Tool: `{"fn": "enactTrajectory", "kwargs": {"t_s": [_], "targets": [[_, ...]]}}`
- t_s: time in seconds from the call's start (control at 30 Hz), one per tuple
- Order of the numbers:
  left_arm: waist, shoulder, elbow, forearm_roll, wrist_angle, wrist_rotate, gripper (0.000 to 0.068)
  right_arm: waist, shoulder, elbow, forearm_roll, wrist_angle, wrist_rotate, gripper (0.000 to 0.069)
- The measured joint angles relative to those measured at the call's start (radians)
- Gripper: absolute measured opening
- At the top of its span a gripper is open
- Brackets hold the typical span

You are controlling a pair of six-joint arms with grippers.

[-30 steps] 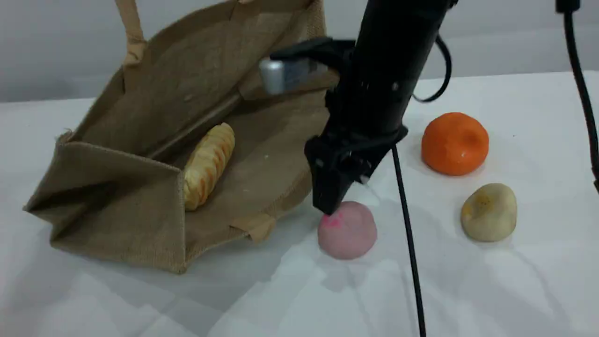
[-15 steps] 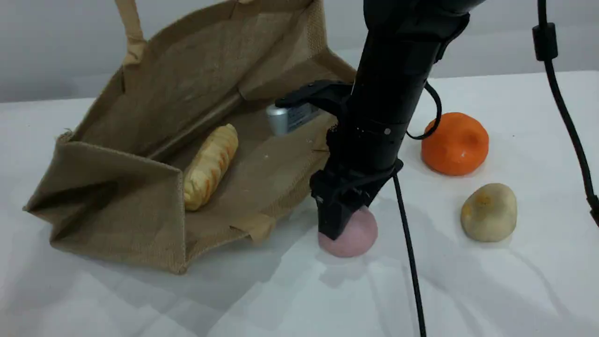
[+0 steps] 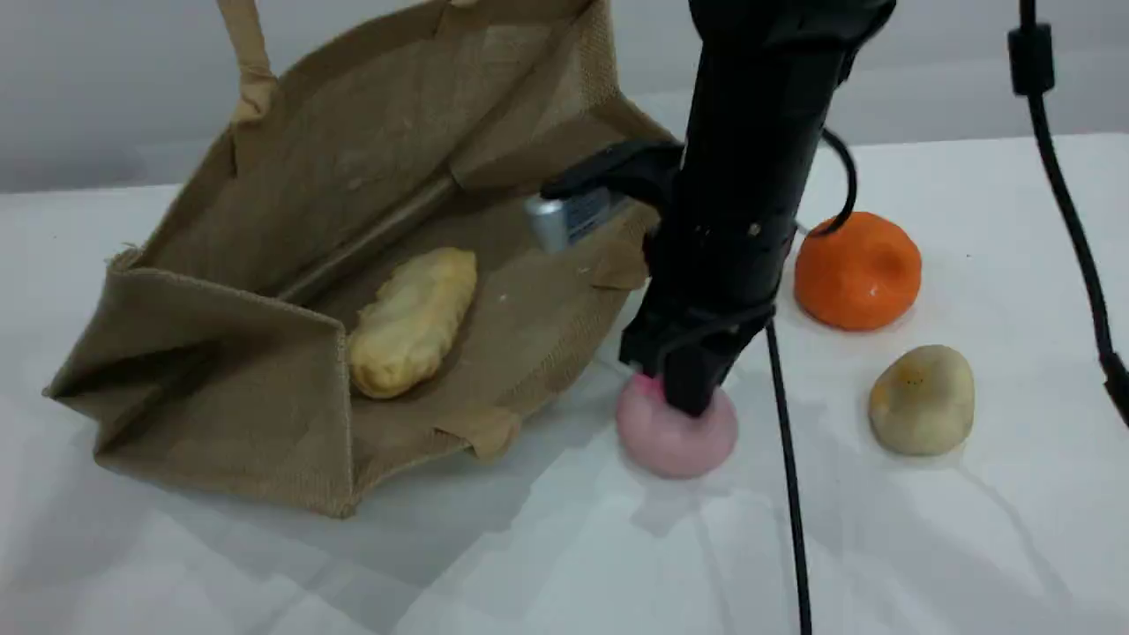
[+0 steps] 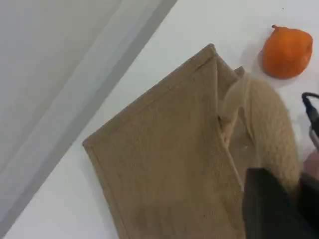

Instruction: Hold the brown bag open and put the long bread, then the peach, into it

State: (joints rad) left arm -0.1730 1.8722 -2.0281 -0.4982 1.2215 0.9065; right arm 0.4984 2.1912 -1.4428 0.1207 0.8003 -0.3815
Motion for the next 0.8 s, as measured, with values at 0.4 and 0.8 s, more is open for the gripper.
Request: {"fn": "enactTrajectory", "kwargs": {"t_s": [0.4,0.8], "targets": [[0.0,0.0,0.0,0.0,0.0,0.0,0.0092,0.0,-0.217,0.024,-0.007,-0.156,0.013,0.0018],[0.0,0.0,0.0,-0.001,0.0,0.001,0.0092,0.075,-0.265,0.258,0.296,-0.57,-0.273,0.0018]]}}
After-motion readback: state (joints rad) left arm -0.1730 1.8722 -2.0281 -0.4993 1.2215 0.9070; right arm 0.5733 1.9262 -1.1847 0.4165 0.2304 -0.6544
